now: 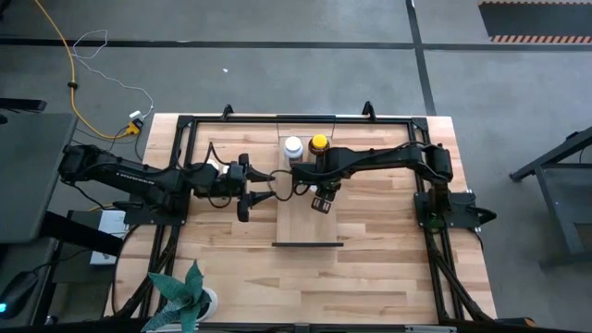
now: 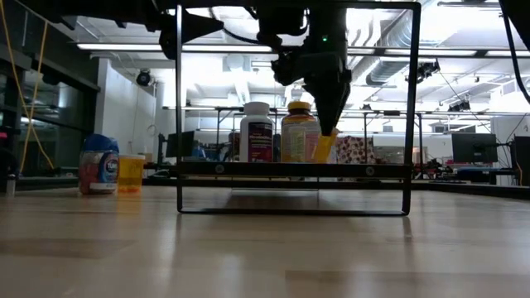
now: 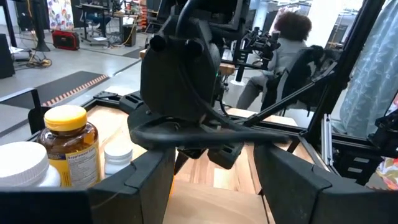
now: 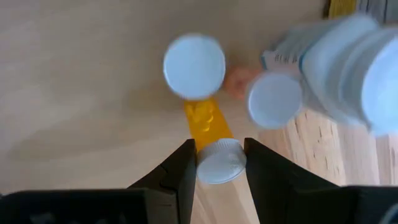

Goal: Pick and place medicine bottles onto shelf by color
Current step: Put the small orange pill bottle on the shelf

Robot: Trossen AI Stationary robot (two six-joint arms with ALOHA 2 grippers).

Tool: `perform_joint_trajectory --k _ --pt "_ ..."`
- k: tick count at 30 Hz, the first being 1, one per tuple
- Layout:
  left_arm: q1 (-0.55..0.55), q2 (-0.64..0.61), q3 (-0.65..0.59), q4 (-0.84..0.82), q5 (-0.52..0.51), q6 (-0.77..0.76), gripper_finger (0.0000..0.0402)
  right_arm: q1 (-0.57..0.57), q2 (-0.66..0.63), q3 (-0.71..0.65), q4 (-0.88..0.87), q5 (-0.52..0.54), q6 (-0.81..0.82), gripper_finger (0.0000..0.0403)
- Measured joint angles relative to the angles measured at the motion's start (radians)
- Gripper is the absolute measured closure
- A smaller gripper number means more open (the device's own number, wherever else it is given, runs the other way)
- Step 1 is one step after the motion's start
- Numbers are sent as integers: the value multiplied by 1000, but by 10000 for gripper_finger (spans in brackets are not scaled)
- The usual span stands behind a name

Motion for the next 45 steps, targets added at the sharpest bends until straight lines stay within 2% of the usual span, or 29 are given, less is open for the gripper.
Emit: perform_joint_trajectory --k 5,15,24,31,36,42,45 --pt "0 0 0 -1 0 0 192 1 0 0 34 -8 -4 290" --pt "1 0 0 -1 0 0 192 1 0 0 -65 0 22 290" --pt "1 0 0 -1 -18 0 192 -12 2 0 -71 19 28 290" --pt "1 0 0 -3 -18 0 192 -29 77 -2 -81 16 22 290" --pt "1 0 0 -2 -18 0 192 -30 84 -1 -86 15 1 290" --pt "0 -1 0 2 -18 0 192 -29 84 57 -141 14 -8 290" --pt "0 -1 0 2 -18 0 192 -29 84 107 -242 14 -14 290"
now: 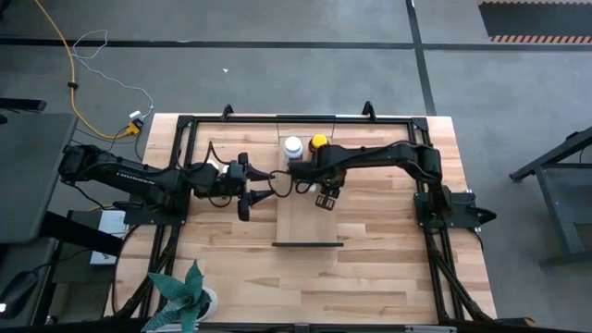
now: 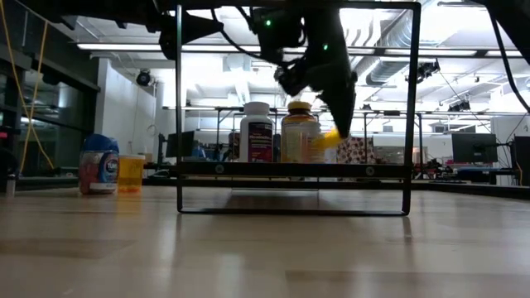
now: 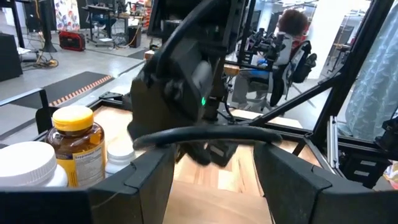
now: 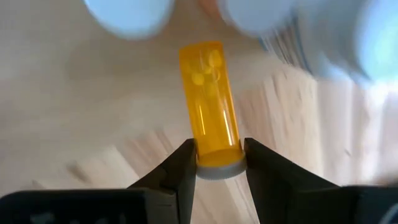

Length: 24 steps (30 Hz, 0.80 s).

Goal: Pick and place medicine bottles onto shelf by color
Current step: Put the small orange pill bottle on the shelf

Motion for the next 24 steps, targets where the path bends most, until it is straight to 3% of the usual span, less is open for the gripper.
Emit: perform_joint_trajectory --k 5,11,18,21,24 --pt "0 0 0 -6 3 15 192 28 -6 84 -79 4 -38 290" --pt "1 0 0 -64 55 40 192 106 -84 135 -31 4 -100 290" --pt "-3 23 0 -26 134 103 192 194 -257 48 326 4 -170 290" --pt "-10 77 0 61 129 142 192 207 -300 -6 508 10 -189 290" --pt "-18 148 1 191 129 189 192 208 -305 -38 583 10 -196 290"
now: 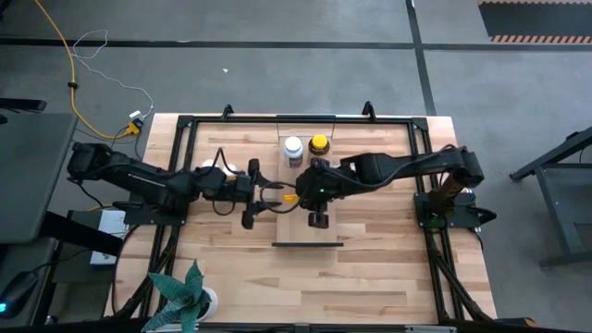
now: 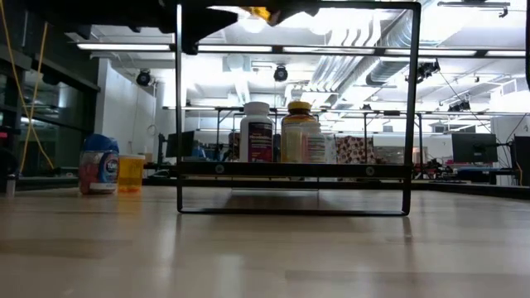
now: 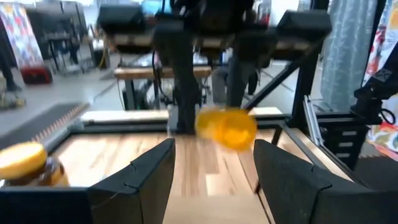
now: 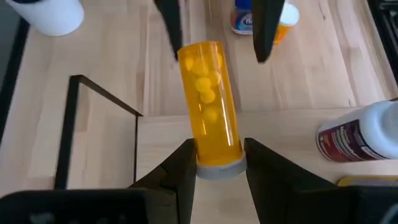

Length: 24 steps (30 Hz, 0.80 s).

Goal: Pick and place medicine bottles onto shelf by color
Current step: Put the small orange pill bottle on the shelf

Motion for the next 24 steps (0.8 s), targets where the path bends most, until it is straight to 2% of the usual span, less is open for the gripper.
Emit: perform_joint_trajectory --k 6,19,24 --pt "-7 97 0 142 -21 55 192 -1 9 -25 -7 0 0 290" --pt "-6 117 0 147 -30 47 193 0 14 -24 51 24 -8 290" --pt "-6 117 0 151 -40 46 219 -1 14 -24 51 26 -8 290"
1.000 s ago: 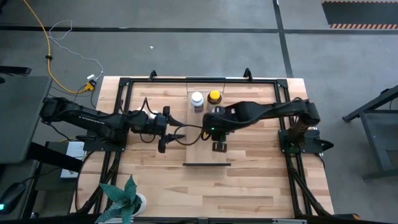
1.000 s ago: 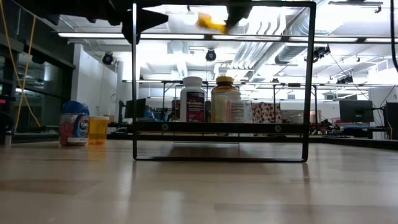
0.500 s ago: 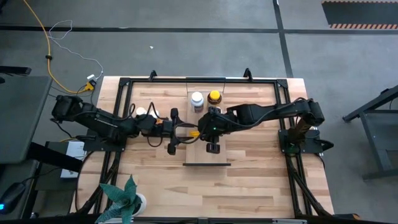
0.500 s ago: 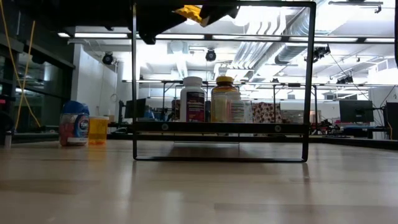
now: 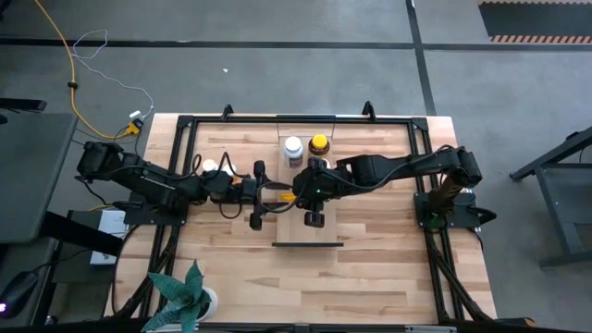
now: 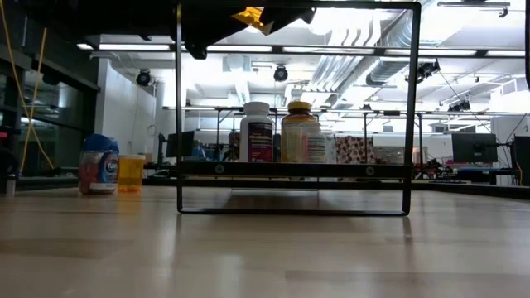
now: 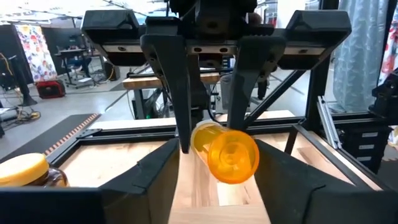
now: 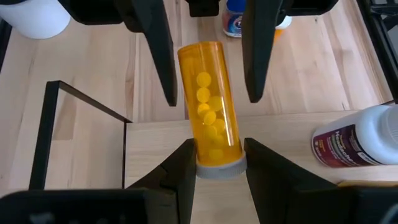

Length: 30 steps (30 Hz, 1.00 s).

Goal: Pick and place medicine bottles onto shelf by color
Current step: Put the small orange pill bottle on the shelf

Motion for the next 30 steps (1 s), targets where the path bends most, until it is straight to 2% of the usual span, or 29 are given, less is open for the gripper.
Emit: perform_joint_trajectory --k 7,10,23,26,28,30 --pt "-1 0 0 1 -15 0 298 -1 0 0 -1 3 2 290" --pt "0 0 0 1 -20 0 319 -1 0 0 -2 3 4 290" --pt "0 -8 1 -3 -69 -3 303 -3 -30 5 -41 45 -22 289" --pt "0 -8 2 -8 -88 -3 307 -3 -39 5 -65 53 -21 283" --pt "0 -11 0 -9 -102 -4 308 -2 -49 2 -143 61 -9 275" --pt "0 -11 0 -5 -106 -12 307 -2 -48 1 -113 74 -3 264"
